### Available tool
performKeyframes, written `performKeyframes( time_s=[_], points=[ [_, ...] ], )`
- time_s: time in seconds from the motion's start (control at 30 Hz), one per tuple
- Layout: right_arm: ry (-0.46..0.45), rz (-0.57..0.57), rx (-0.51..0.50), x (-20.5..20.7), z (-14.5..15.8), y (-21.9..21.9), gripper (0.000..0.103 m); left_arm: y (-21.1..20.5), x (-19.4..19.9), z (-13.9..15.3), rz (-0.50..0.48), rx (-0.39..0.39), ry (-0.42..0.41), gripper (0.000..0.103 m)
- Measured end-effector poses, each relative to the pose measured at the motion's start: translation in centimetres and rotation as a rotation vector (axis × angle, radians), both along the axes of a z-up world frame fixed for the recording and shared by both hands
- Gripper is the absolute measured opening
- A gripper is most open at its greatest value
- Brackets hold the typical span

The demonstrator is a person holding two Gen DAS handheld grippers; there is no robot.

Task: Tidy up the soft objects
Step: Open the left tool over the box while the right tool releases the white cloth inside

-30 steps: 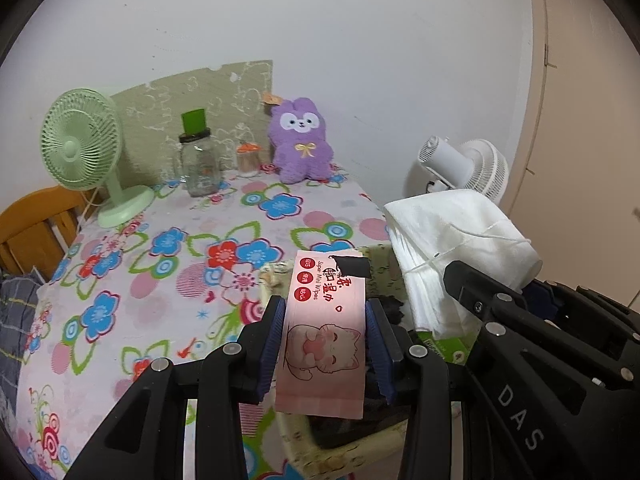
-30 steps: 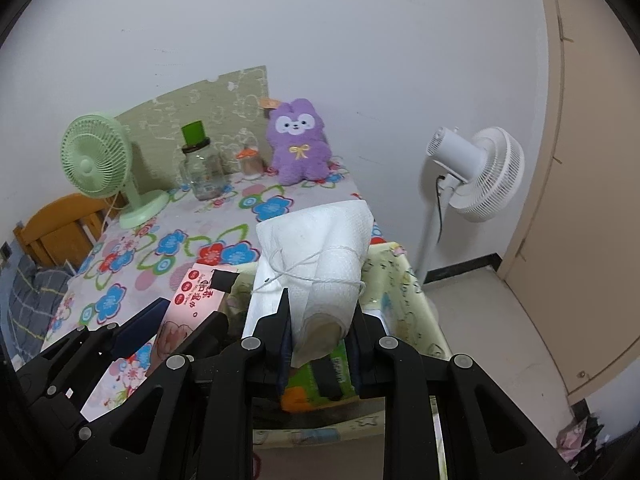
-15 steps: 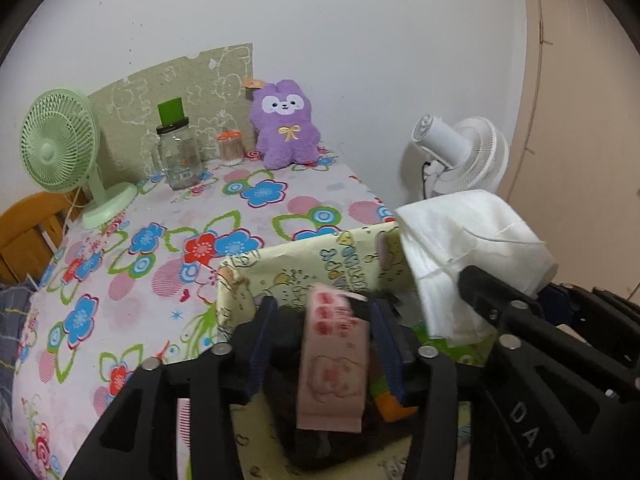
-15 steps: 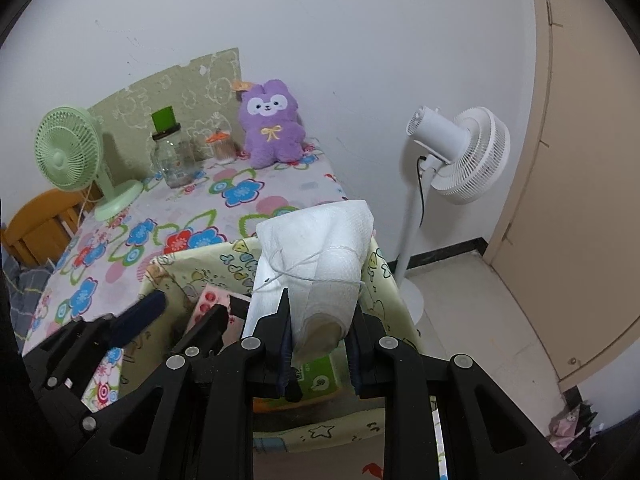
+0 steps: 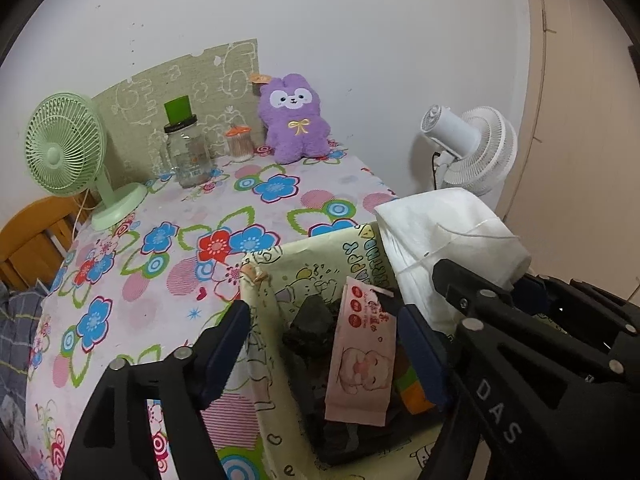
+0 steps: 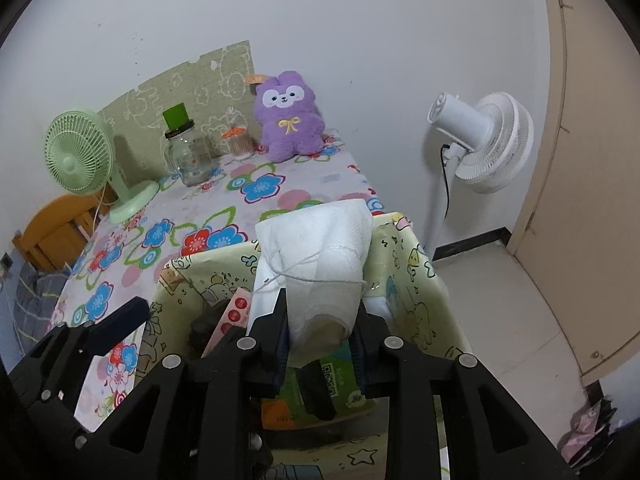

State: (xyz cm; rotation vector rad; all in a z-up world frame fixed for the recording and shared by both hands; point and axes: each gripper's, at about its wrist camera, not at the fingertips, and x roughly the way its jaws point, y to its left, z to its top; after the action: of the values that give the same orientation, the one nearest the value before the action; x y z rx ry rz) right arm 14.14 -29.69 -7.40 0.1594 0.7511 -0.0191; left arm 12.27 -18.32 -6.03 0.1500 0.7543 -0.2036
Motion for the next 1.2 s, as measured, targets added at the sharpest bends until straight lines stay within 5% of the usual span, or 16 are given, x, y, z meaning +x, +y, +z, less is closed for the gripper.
performKeyframes(
  time_s=[0.13, 0.3, 1.2],
  points=[
    [0.01, -0.003, -0.011, 0.1, -0.1, 0.2, 0.042, 0.1, -0.1, -0.1, 0.009, 0.014, 0.007, 0.079],
    [-0.016, -0.007, -0.011, -0.5, 0.0, 0.2, 0.08, 0.3, -0.5, 0.0, -0.002, 0.012, 0.009, 0.086],
    [-0.142, 0.003, -0.043, -7.2, 4.3, 5.0, 0.094, 5.0, -6.5, 3.7, -0.009, -0.029, -0.104, 0.102]
  ],
)
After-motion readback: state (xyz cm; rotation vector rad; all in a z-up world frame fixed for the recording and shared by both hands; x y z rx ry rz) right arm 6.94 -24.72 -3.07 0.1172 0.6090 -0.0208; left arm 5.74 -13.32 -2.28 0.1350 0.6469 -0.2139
